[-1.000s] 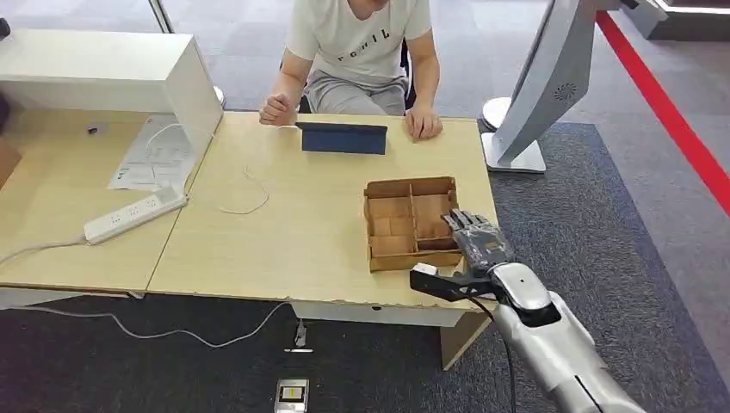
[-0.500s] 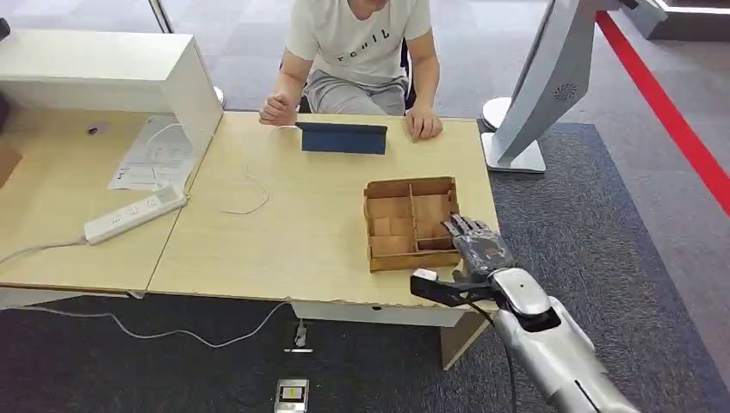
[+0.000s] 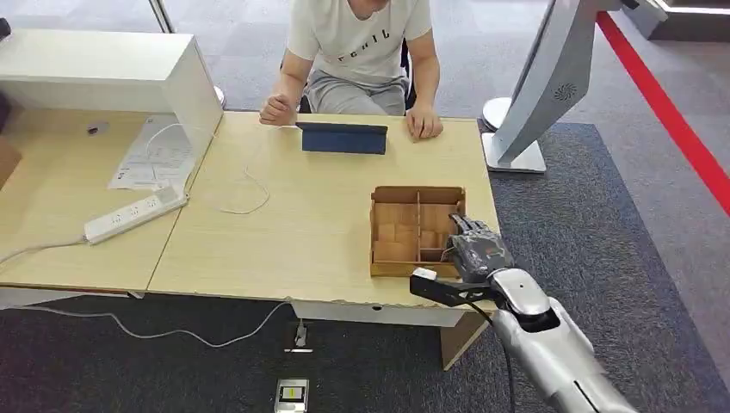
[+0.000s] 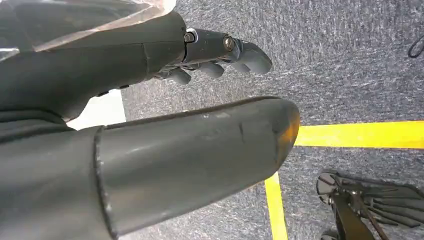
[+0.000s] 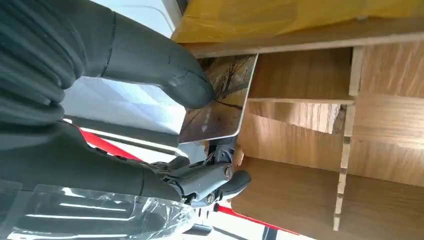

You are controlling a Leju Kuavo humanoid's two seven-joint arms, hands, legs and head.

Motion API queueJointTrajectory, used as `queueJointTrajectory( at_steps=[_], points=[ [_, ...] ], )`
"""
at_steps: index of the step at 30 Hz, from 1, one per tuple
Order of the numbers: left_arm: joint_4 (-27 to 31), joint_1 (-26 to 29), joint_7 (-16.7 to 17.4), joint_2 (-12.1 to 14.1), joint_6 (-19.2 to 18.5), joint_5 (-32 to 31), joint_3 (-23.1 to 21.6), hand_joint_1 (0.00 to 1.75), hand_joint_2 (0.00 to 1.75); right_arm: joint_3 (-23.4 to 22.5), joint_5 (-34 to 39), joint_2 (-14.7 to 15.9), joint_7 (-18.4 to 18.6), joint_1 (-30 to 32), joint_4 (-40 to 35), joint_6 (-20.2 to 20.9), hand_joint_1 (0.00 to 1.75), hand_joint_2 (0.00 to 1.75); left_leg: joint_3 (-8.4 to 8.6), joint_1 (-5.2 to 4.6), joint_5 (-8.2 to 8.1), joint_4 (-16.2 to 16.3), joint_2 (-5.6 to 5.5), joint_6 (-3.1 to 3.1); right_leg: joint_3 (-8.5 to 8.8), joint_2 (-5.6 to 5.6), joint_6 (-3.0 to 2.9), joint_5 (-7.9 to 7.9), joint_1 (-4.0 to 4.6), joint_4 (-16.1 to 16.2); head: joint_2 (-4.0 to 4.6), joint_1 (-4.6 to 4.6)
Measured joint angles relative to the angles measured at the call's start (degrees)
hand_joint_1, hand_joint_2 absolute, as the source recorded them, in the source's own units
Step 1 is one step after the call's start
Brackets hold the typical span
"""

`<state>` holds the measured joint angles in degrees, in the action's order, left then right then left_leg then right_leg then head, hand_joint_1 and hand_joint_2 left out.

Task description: Pass the card to the sensor for recognition and then transmit it.

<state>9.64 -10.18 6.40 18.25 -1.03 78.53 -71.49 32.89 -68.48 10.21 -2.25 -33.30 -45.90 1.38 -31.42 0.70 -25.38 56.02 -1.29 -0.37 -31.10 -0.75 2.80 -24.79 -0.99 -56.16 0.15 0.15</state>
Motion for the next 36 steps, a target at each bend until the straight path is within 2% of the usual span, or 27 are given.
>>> queueJointTrajectory(
  at_steps=[22,30,36],
  points=[
    [0.0,-0.04,0.02,-0.02,0.94,0.02,0.0,0.0,0.0,-0.5,-0.09,0.02,-1.03,0.13,0.55,-0.79,1.75,1.75,0.01,0.0,0.0,0.0,0.01,0.0,0.0,0.0,0.0,0.0,0.0,0.0,0.0,-0.02],
    [0.0,-0.04,-0.68,-0.02,0.39,-0.07,-0.02,0.0,0.0,-0.57,-0.11,0.0,-2.25,0.13,1.18,-4.48,1.75,1.75,-0.01,0.0,0.0,0.0,0.01,0.0,0.01,0.0,0.0,0.0,0.0,-0.01,0.0,0.0],
    [0.0,-0.03,-0.98,-0.2,0.2,-0.07,-0.02,0.0,0.0,-0.85,-0.22,-0.22,-2.78,-0.71,-2.74,-4.24,1.75,1.75,0.0,0.0,0.0,0.0,0.01,0.0,0.0,0.0,0.0,0.01,0.0,-0.02,0.0,-0.02]
  ],
)
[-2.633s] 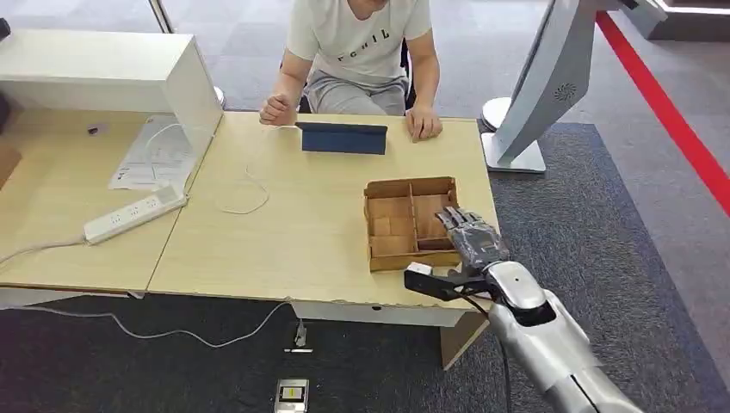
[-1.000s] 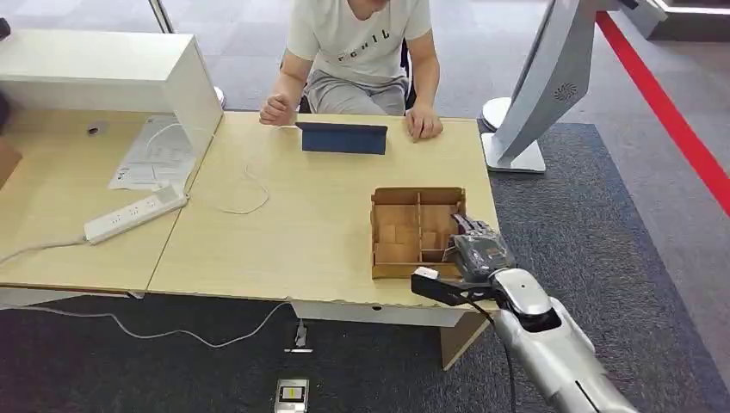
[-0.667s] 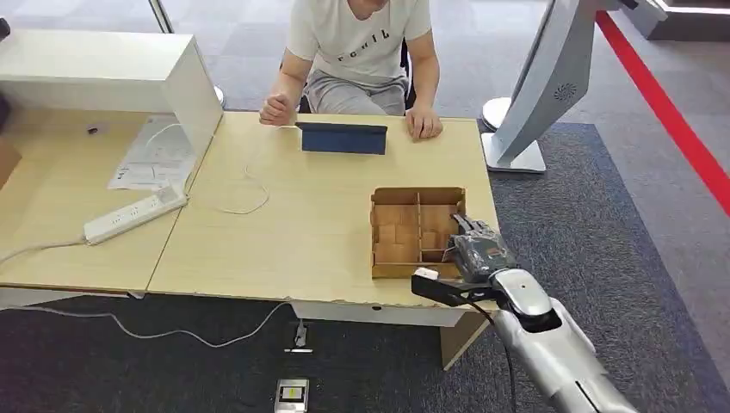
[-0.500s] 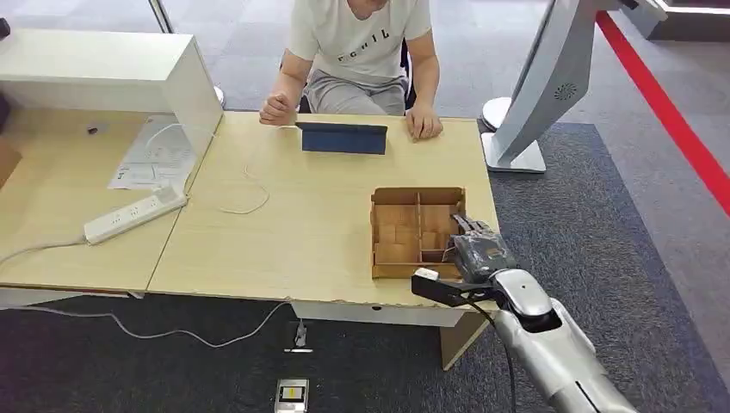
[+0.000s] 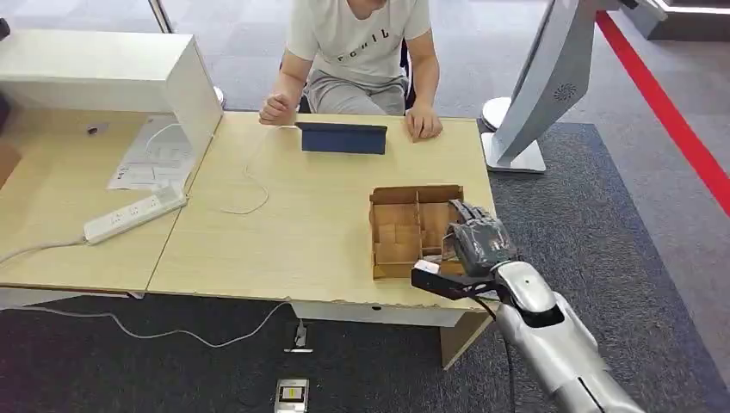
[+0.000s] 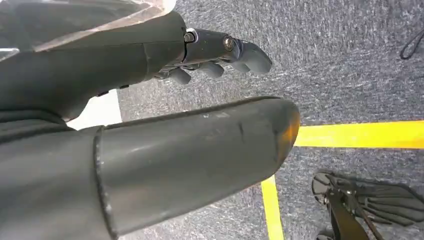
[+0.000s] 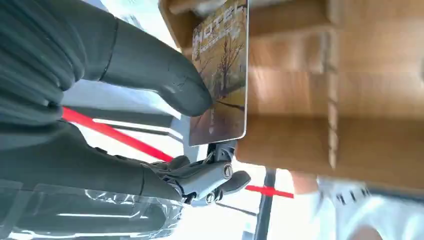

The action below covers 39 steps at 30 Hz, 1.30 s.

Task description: Pass the card to the sensor for recognition and then transmit it.

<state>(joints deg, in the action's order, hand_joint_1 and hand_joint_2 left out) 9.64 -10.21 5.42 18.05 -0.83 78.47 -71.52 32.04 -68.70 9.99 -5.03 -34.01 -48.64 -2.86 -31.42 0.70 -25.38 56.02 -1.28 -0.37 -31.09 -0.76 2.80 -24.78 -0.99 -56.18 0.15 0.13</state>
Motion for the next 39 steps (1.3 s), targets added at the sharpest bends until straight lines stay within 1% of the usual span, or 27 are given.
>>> queueJointTrajectory(
  at_steps=[6,11,15,19,23,26,29,34,37,39],
  points=[
    [0.0,0.01,-0.15,-0.07,-0.26,0.0,0.0,0.0,0.0,0.02,1.05,-0.02,-0.52,-0.29,-5.39,2.51,1.75,1.75,0.01,0.0,0.0,0.0,-0.01,0.0,0.0,0.0,0.0,0.0,0.01,0.0,0.0,0.02],
    [0.0,0.03,-0.22,-0.07,-0.28,-0.02,-0.02,0.0,0.0,0.04,1.51,0.04,-0.72,0.38,-7.75,2.27,1.75,1.75,0.01,0.0,0.0,0.0,0.0,0.0,0.0,0.0,0.0,0.0,0.0,0.01,0.0,0.02],
    [0.0,0.02,-0.22,-0.07,-0.22,-0.02,-0.04,0.0,0.0,0.07,1.66,0.11,-0.83,0.92,-8.46,1.44,1.75,1.75,0.01,0.0,0.0,0.0,0.0,0.0,-0.01,0.0,0.0,0.0,0.0,0.02,0.0,0.02],
    [0.0,0.0,-0.09,-0.15,-0.11,-0.15,-0.04,0.0,0.0,0.09,1.57,0.04,-1.22,0.94,-8.59,-0.77,1.75,1.75,0.0,0.0,0.0,0.0,0.0,0.0,0.0,0.0,0.0,0.0,0.0,0.01,0.0,0.02],
    [0.0,-0.01,-0.07,-0.26,-0.2,-0.74,-0.07,0.0,0.0,0.11,1.11,-0.57,-1.79,-0.6,-8.56,-2.39,1.75,1.75,-0.02,0.0,0.01,0.0,0.01,0.01,-0.02,0.0,-0.02,0.01,0.0,-0.02,0.0,0.02],
    [0.0,-0.05,-0.09,-0.33,-0.22,-1.05,-0.17,0.0,0.0,0.11,0.41,-1.68,-2.25,-3.48,-8.48,-3.92,1.75,1.75,-0.02,0.0,0.03,0.0,0.02,0.03,-0.03,-0.01,-0.05,0.03,0.01,-0.03,0.0,0.04],
    [0.0,-0.08,-0.5,-0.42,-0.46,-1.62,-0.46,0.0,0.0,0.28,-0.92,-3.87,-2.97,-7.48,-6.59,-6.71,1.75,1.75,-0.04,0.0,0.04,0.0,0.04,0.04,-0.05,-0.02,-0.06,0.04,0.01,-0.06,0.0,0.02],
    [0.0,-0.19,-1.81,-0.46,-2.07,-1.99,-0.65,0.0,0.0,0.87,-2.67,-8.61,-2.82,-15.5,1.92,-11.3,1.75,1.75,-0.03,0.01,0.09,0.0,0.01,0.07,-0.06,-0.02,-0.06,0.04,0.02,-0.08,0.0,0.02],
    [0.0,-0.15,-2.3,-0.46,-2.64,-2.36,-1.27,0.0,0.0,1.11,-3.14,-10.53,-2.14,-18.65,6.93,-12.15,1.75,1.75,-0.04,0.01,0.09,0.0,0.0,0.07,-0.06,-0.02,-0.06,0.04,0.02,-0.08,0.0,0.0],
    [0.0,-0.13,-2.36,-0.46,-2.67,-2.65,-1.44,0.0,0.0,1.33,-3.56,-11.3,-1.42,-19.77,9.41,-12.22,1.75,1.75,-0.05,0.01,0.09,0.0,-0.03,0.07,-0.05,-0.02,-0.06,0.04,0.02,-0.07,0.0,0.04]
  ],
)
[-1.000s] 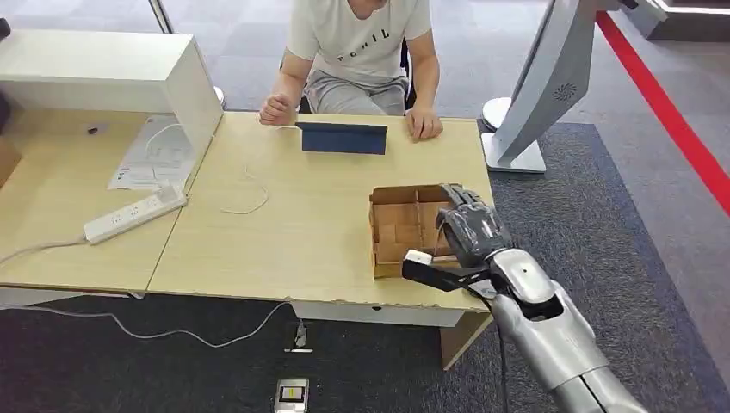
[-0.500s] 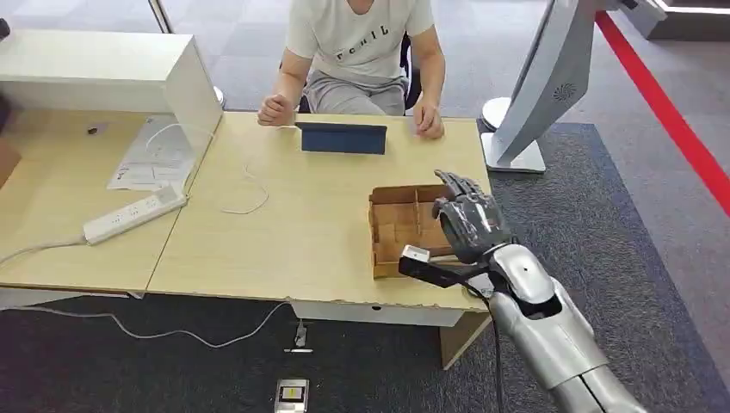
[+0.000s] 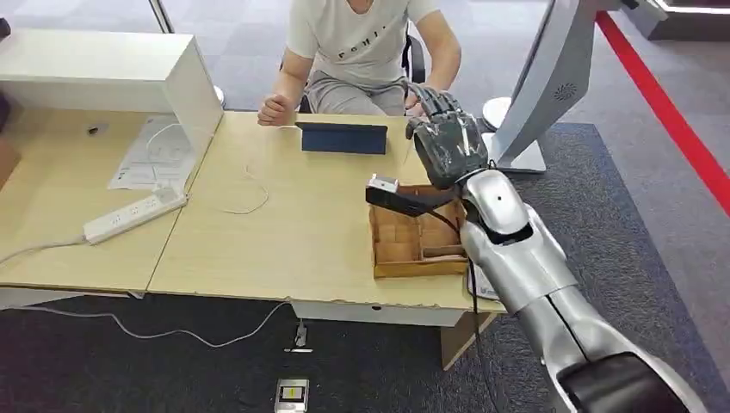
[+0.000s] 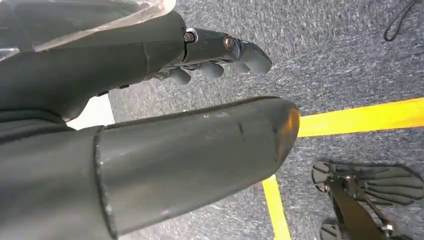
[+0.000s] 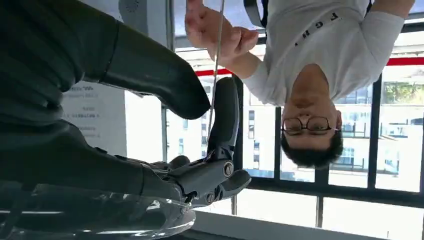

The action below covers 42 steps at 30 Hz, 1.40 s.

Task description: Pass the card to the sensor for recognition and then transmit it.

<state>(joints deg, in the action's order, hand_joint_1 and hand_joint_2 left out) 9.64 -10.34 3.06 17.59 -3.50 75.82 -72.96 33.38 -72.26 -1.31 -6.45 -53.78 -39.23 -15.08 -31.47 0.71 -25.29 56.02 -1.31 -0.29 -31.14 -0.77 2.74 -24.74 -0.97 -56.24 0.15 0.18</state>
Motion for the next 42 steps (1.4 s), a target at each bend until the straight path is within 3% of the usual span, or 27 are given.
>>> queueJointTrajectory(
  at_steps=[11,25,26,27,28,38,42],
  points=[
    [0.0,0.21,0.07,-0.42,1.07,0.74,-0.41,0.0,0.0,0.81,-1.42,-2.67,1.79,-1.32,10.93,-2.12,1.75,1.75,-0.01,-0.01,-0.01,0.0,0.02,0.0,-0.04,0.0,0.0,0.0,-0.01,0.03,0.0,-0.02],
    [0.0,0.38,0.28,-1.18,1.97,1.05,-0.41,0.0,0.0,1.01,-2.75,-2.21,3.91,-1.37,17.33,-3.5,1.75,1.75,0.0,-0.01,-0.01,0.0,0.02,0.0,-0.03,0.0,0.0,0.0,-0.01,0.03,0.0,-0.02],
    [0.0,0.41,0.33,-1.27,2.1,1.09,-0.41,0.0,0.0,1.03,-3.06,-2.12,4.07,-1.47,17.68,-3.69,1.57,1.75,0.0,-0.01,-0.01,0.0,0.02,0.0,-0.03,0.0,0.0,0.0,-0.01,0.03,0.0,-0.02],
    [0.0,0.42,0.37,-1.33,2.25,1.2,-0.42,0.0,0.0,1.05,-3.28,-2.07,4.28,-1.6,18.2,-3.93,0.03,1.75,0.0,-0.01,-0.01,0.0,0.02,0.0,-0.03,0.0,0.0,0.0,-0.01,0.03,0.0,-0.02],
    [0.0,0.42,0.37,-1.4,2.32,1.29,-0.41,0.0,0.0,1.05,-3.37,-2.03,4.44,-1.64,18.53,-3.98,0.0,0.0,0.0,-0.01,-0.01,0.0,0.02,0.0,-0.03,0.0,0.0,0.0,0.0,0.03,0.0,-0.02],
    [0.0,0.53,1.7,-1.6,3.19,1.68,-0.42,0.0,0.0,1.33,-7.58,-1.33,4.57,-1.89,20.56,-4.7,0.0,0.0,0.0,-0.01,0.0,0.0,0.03,0.0,-0.03,0.0,0.0,0.01,0.0,0.02,0.0,-0.02],
    [0.0,0.58,1.9,-1.55,2.67,1.46,-0.42,0.0,0.0,1.7,-7.95,0.31,4.0,-2.7,21.04,-6.41,0.0,0.0,0.01,-0.01,0.0,0.01,0.01,-0.01,-0.04,0.0,0.0,0.01,-0.01,0.03,0.0,-0.02]
  ],
)
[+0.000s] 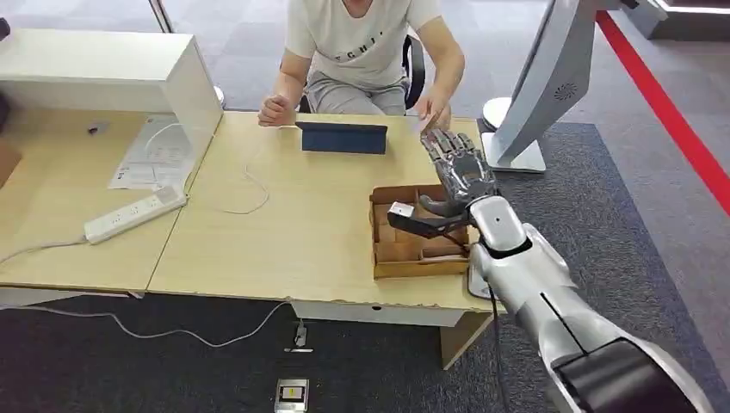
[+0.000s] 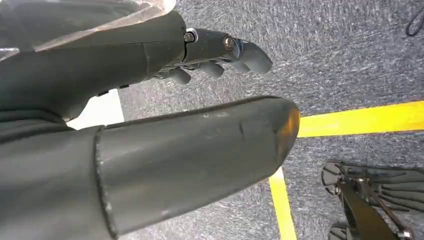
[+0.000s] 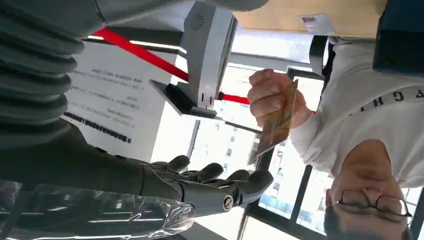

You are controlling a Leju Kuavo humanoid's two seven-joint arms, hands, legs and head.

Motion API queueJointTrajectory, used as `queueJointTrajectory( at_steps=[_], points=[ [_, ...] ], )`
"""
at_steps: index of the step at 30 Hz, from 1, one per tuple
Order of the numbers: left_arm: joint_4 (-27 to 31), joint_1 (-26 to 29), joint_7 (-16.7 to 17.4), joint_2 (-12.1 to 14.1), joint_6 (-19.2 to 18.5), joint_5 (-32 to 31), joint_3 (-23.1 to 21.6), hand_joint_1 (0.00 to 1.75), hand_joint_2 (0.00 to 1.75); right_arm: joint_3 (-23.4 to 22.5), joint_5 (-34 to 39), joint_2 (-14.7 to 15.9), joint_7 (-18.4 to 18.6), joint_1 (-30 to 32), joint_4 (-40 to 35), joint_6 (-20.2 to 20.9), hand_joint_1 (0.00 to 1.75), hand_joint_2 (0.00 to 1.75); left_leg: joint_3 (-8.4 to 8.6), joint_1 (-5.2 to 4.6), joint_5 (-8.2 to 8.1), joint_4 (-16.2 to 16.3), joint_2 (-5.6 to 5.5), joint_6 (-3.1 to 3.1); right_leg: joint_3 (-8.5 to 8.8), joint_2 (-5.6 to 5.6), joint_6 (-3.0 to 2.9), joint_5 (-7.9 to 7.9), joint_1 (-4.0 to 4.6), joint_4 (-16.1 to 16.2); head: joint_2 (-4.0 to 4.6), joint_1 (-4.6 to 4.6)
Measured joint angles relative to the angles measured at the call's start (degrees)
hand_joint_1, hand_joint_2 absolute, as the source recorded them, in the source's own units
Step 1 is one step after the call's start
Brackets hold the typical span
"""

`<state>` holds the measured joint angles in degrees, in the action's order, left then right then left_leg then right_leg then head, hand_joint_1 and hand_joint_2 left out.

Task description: Pass the card to the sensor for recognition and then transmit it.

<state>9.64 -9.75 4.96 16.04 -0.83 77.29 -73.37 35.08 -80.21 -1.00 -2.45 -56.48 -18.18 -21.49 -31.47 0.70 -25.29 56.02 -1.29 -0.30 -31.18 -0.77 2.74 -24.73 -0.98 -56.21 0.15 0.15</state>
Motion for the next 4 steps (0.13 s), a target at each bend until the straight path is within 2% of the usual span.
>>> queueJointTrajectory(
  at_steps=[4],
  points=[
    [0.0,0.06,-0.13,0.42,-1.25,-0.59,-0.02,0.0,0.0,0.0,-0.05,3.83,-0.85,-2.06,0.26,-0.72,0.0,0.0,0.01,0.0,0.01,0.03,-0.02,-0.01,-0.01,0.01,0.05,0.04,-0.03,0.03,0.0,0.02]
  ],
)
